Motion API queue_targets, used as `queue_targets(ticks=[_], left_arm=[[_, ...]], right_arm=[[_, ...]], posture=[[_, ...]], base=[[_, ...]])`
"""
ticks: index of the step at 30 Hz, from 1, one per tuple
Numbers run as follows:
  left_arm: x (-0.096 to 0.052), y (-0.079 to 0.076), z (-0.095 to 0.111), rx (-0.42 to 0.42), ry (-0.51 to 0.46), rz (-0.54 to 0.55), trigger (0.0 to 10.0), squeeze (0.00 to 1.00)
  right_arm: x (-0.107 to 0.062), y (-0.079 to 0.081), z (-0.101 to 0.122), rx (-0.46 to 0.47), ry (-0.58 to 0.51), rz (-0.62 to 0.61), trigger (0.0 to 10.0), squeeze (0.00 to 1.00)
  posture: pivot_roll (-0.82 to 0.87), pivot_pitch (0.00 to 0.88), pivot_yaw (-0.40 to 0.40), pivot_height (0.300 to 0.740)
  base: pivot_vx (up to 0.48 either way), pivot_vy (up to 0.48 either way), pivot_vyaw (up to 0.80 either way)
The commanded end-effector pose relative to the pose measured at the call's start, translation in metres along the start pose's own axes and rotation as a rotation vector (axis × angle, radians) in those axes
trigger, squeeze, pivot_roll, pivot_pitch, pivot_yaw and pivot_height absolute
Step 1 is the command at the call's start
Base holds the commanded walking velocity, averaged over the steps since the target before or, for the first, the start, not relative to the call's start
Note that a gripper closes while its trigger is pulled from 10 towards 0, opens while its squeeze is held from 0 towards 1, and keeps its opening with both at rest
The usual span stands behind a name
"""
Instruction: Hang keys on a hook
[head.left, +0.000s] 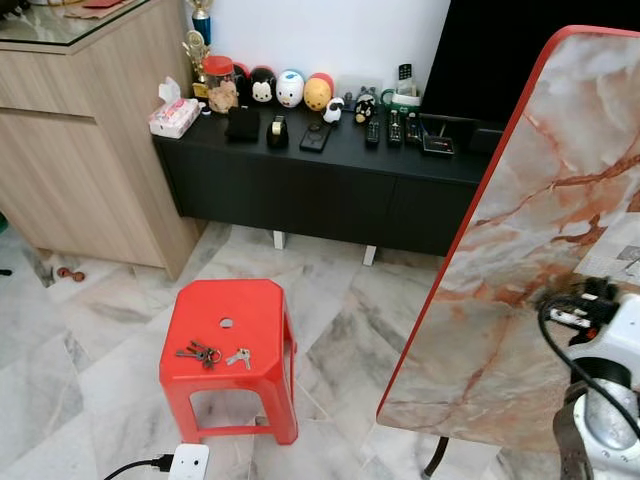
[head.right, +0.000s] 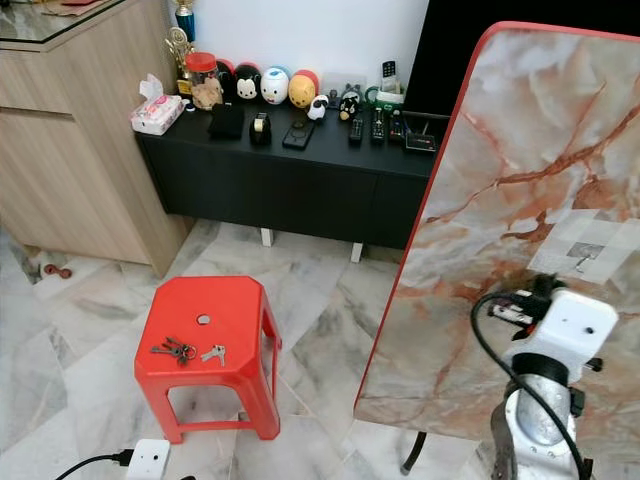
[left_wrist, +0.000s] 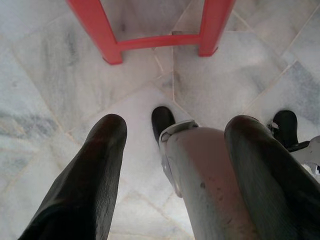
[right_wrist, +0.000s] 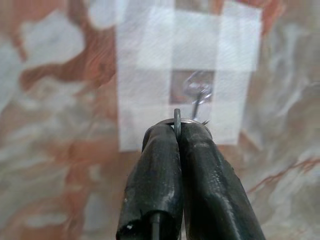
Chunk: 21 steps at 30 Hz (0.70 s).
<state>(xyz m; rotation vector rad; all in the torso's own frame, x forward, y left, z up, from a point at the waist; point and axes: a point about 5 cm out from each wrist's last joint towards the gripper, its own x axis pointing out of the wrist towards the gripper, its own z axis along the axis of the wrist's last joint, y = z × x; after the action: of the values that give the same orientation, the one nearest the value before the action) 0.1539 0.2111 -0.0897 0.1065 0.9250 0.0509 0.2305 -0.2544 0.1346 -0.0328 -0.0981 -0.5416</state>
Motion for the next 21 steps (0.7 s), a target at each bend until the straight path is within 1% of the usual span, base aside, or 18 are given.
queue_targets(ticks=[1, 11, 17, 21], left_arm=[[-0.002, 0.000, -0.008, 0.023, 0.032, -0.006, 10.0, 0.00], [-0.003, 0.000, -0.011, 0.026, 0.042, -0.007, 10.0, 0.00], [-0.003, 0.001, -0.011, 0.028, 0.045, -0.006, 10.0, 0.00], [-0.003, 0.001, -0.012, 0.031, 0.048, -0.007, 10.0, 0.00]], right_arm=[[0.003, -0.005, 0.010, 0.001, -0.032, -0.027, 10.0, 0.00], [0.007, -0.001, 0.008, -0.004, -0.017, -0.019, 10.0, 0.00], [0.012, -0.002, 0.007, -0.015, -0.007, -0.035, 10.0, 0.00], [0.015, -0.003, 0.005, 0.008, 0.008, -0.048, 10.0, 0.00]], posture=[[-0.05, 0.040, -0.064, 0.740], [-0.05, 0.040, -0.065, 0.740], [-0.05, 0.041, -0.064, 0.740], [-0.05, 0.041, -0.062, 0.740]], base=[[0.000, 0.000, 0.00], [0.000, 0.000, 0.00], [0.000, 0.000, 0.00], [0.000, 0.000, 0.00]])
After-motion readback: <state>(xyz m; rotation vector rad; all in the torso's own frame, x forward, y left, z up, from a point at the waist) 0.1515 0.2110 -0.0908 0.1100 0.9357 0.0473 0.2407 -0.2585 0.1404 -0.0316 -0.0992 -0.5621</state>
